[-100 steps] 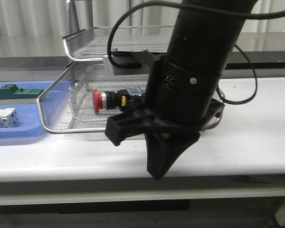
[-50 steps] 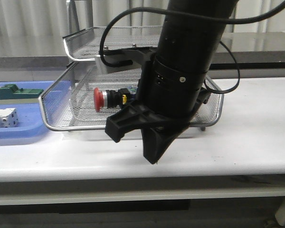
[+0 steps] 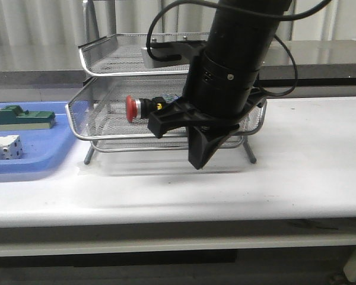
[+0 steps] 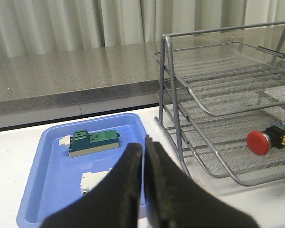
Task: Place button on rack with both arms
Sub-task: 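Push the middle tray back into the rack with the right gripper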
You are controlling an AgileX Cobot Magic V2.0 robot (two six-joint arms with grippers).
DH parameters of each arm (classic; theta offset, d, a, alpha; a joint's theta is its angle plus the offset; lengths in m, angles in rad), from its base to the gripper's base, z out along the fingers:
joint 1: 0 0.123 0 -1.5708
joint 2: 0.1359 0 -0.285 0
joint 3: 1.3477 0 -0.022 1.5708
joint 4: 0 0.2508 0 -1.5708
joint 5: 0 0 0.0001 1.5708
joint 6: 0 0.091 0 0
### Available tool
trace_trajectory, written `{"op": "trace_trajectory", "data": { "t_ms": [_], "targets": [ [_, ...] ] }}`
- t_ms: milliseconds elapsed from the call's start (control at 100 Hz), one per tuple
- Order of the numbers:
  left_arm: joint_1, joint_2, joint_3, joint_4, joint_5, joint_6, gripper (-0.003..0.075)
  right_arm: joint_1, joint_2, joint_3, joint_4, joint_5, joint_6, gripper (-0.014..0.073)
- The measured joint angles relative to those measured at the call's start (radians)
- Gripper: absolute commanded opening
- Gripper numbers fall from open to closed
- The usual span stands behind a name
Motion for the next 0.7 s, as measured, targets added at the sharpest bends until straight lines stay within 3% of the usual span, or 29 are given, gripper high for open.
{"op": "trace_trajectory", "data": {
  "t_ms": [350, 700],
  "targets": [
    [0.000, 0.000, 0.000, 0.000, 0.000, 0.000, 0.0004, -0.081, 0.092, -0.167, -0.054, -0.031, -0.002, -0.0067],
    [0.000, 0.000, 0.000, 0.000, 0.000, 0.000, 0.0004, -0.096, 0.103, -0.199, -0.068, -0.007, -0.002, -0.0067]
  ]
}}
